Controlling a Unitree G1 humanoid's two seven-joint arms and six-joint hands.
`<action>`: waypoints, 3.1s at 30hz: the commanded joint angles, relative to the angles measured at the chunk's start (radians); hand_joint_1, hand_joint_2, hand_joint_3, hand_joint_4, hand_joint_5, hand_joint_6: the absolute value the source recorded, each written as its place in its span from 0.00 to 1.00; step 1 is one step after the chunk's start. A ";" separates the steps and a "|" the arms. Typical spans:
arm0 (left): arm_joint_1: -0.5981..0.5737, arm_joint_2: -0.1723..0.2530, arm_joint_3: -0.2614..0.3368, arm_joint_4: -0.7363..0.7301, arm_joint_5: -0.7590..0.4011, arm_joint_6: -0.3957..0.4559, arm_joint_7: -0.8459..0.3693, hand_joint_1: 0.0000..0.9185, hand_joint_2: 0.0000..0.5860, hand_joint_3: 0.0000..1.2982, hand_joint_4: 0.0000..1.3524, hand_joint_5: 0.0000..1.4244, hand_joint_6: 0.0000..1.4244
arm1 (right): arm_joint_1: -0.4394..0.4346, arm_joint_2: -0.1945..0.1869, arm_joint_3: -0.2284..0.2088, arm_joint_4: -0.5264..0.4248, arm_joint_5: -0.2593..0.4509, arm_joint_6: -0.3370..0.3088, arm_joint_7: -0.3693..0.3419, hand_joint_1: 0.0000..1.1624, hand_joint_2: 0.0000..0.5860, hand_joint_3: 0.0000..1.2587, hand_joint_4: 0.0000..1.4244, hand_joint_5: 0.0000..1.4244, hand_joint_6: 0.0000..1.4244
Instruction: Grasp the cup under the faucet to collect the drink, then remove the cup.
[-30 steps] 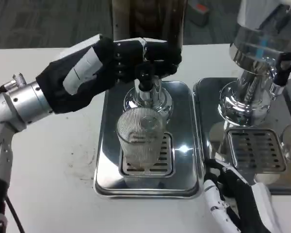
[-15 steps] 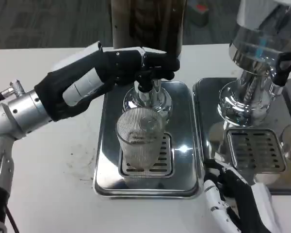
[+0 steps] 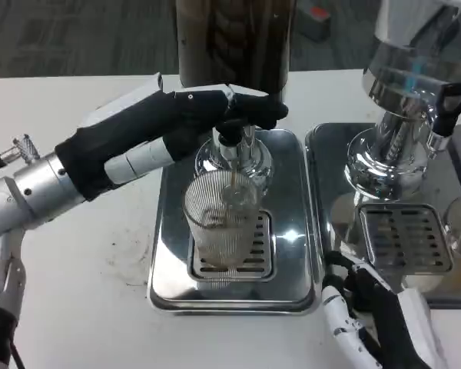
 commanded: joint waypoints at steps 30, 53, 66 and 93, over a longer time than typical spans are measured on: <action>0.030 0.039 -0.047 0.011 0.050 -0.072 0.034 0.00 0.13 0.23 0.16 0.16 0.12 | -0.358 -0.114 -0.109 0.135 0.218 -0.032 0.257 0.49 0.37 0.00 0.00 0.01 0.07; 0.038 0.053 -0.046 0.012 0.050 -0.081 0.045 0.00 0.13 0.23 0.16 0.16 0.12 | -0.508 -0.134 -0.107 0.286 0.231 -0.092 0.297 0.49 0.37 0.00 0.00 0.00 0.03; 0.048 0.060 -0.047 -0.002 0.049 -0.078 0.048 0.00 0.13 0.23 0.17 0.16 0.11 | -0.535 -0.130 -0.103 0.315 0.237 -0.118 0.320 0.49 0.37 0.00 0.00 0.00 0.03; 0.070 0.088 -0.089 -0.027 0.107 -0.179 0.079 0.00 0.13 0.24 0.18 0.16 0.12 | -0.554 -0.130 -0.089 0.331 0.233 -0.123 0.330 0.47 0.38 0.00 0.00 0.00 0.03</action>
